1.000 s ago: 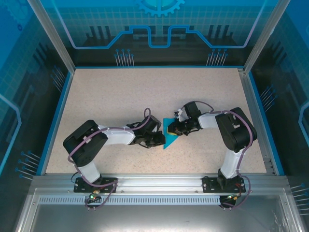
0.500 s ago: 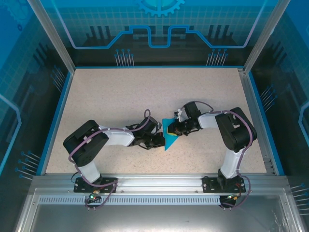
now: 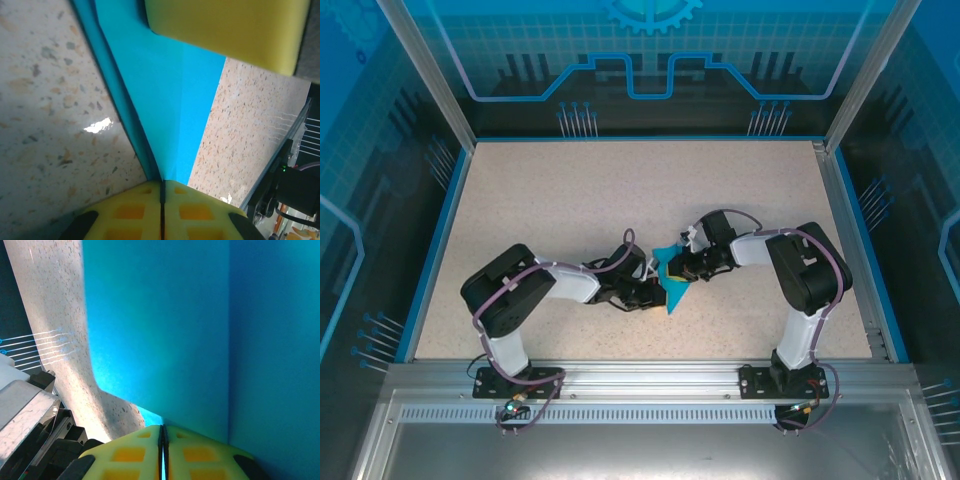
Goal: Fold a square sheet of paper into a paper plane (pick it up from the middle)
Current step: Fourth fold the wing at the center of the table.
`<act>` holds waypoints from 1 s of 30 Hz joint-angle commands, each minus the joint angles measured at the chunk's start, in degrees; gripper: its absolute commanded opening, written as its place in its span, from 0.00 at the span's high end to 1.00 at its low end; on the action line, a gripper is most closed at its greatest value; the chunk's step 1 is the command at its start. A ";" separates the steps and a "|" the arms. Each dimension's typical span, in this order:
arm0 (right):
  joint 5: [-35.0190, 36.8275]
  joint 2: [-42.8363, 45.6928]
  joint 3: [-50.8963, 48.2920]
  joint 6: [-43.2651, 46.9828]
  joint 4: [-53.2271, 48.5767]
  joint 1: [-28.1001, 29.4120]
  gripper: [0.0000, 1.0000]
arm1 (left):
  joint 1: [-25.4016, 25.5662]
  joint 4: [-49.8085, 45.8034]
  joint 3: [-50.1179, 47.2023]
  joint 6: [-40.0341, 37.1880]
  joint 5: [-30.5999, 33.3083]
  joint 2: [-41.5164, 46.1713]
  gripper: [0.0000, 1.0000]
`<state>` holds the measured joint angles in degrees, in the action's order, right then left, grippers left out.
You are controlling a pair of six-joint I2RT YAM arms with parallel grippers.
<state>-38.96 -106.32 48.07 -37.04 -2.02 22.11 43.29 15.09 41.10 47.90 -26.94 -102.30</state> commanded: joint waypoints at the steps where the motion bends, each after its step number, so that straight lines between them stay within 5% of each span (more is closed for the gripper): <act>1: 7.46 -2.94 -2.52 -0.08 -3.27 -0.37 0.88 | 1.10 -8.94 -3.73 -0.36 -2.96 2.89 0.83; 15: 16.04 0.44 -11.61 -23.28 11.64 6.27 0.88 | -3.47 -11.88 -4.28 4.50 10.06 19.10 0.80; 20: 21.97 2.51 -10.28 -27.08 8.37 10.28 0.87 | -3.47 -9.79 -0.53 6.01 7.52 17.18 0.80; 30: 20.62 1.96 -7.83 -25.19 6.32 10.32 0.87 | -3.39 -3.21 2.08 10.57 4.59 7.27 0.85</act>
<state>-21.23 -101.23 41.63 -61.54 11.81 31.24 40.01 9.47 41.80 56.03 -20.16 -92.82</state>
